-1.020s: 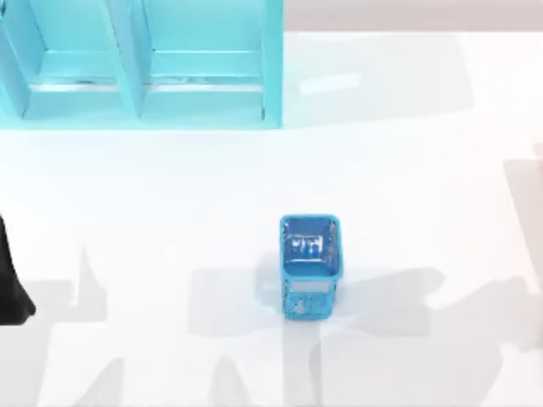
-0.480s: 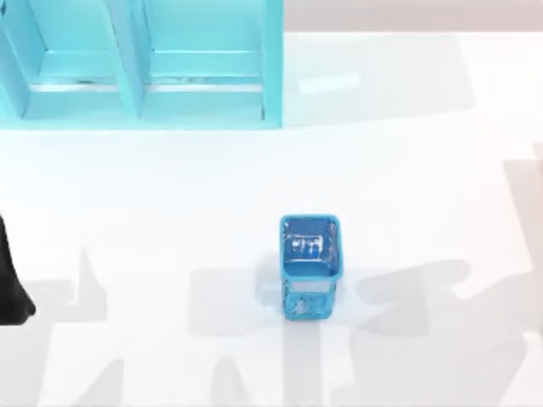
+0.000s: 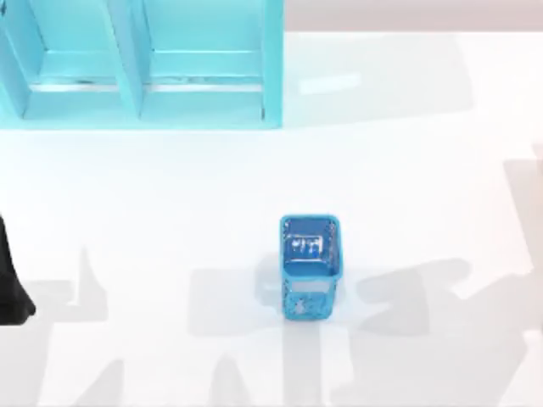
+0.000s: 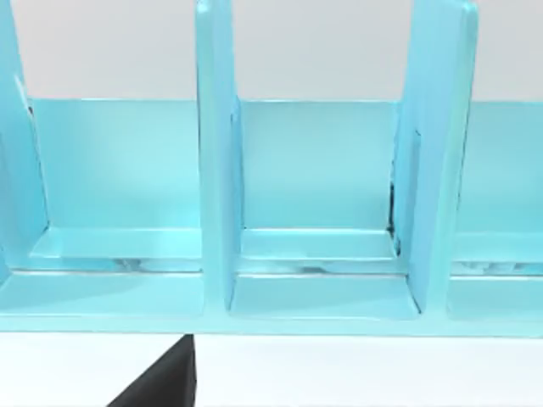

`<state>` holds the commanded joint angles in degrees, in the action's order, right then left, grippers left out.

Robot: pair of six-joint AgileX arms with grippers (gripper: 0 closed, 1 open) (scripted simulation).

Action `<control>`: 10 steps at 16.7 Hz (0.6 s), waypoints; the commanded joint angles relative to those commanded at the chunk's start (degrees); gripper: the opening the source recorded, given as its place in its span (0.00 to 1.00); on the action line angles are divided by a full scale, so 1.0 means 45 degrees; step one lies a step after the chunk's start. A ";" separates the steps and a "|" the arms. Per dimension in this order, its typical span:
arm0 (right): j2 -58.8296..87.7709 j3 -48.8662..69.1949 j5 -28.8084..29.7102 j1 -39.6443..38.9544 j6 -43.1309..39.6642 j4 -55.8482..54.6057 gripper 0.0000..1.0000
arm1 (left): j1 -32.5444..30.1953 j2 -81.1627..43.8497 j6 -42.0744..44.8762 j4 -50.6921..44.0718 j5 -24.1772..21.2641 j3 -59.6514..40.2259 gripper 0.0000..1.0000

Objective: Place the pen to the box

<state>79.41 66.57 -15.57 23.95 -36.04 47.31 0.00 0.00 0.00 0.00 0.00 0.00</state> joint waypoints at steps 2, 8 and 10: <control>0.0000 0.0000 0.0000 0.0000 0.0000 0.0000 0.75 | 0.0000 0.0000 0.0000 0.0000 0.0000 0.0000 1.00; 0.0000 0.0000 0.0000 0.0000 0.0000 0.0000 1.00 | 0.0000 0.0000 0.0000 0.0000 0.0000 0.0000 1.00; 0.0000 0.0000 0.0000 0.0000 0.0000 0.0000 1.00 | 0.0000 0.0000 0.0000 0.0000 0.0000 0.0000 1.00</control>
<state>79.41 66.57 -15.57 23.95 -36.04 47.31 0.00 0.00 0.00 0.00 0.00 0.00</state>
